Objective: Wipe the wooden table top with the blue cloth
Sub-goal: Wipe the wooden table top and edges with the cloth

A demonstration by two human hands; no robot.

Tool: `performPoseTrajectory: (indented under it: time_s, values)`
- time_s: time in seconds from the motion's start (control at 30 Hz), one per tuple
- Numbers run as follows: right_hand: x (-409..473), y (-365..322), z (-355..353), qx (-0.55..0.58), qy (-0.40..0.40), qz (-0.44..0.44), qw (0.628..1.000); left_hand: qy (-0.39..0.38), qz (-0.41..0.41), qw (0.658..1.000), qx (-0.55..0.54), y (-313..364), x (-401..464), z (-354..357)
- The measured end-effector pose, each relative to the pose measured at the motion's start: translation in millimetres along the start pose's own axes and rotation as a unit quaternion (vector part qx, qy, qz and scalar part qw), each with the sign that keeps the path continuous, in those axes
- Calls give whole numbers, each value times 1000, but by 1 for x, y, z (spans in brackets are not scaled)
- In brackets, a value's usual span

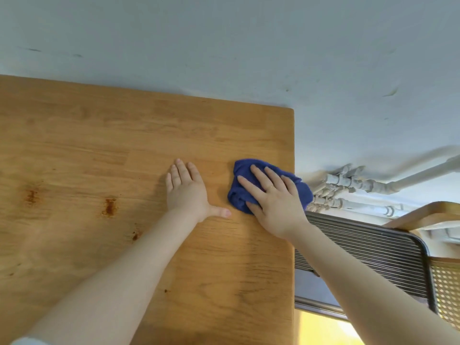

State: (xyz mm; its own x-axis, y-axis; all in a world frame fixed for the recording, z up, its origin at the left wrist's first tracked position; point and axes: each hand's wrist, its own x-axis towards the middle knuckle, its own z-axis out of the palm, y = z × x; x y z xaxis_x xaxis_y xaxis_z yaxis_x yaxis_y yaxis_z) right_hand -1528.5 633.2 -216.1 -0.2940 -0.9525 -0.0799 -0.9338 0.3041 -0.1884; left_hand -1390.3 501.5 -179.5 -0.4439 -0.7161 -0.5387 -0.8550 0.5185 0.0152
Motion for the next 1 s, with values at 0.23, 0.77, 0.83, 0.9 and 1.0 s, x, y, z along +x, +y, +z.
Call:
performPoseTrajectory:
  time_s: [0.23,0.77,0.83,0.9,1.0]
  values:
    - [64,33,-12,9,-9,107,994,27,5,1000,12,-4,3,6]
    - [14,6,-11,12,-31,85,996,37,16,999,-27,-5,2,2]
    - [16,1,-16,-3,-51,109,993,46,29,997,-47,-11,-1,-6]
    - [-4,-9,-15,-18,-45,95,994,64,59,993,-85,-19,-7,-12]
    - [-53,-27,-5,-45,-18,42,998,63,90,986,-123,-29,-32,-11]
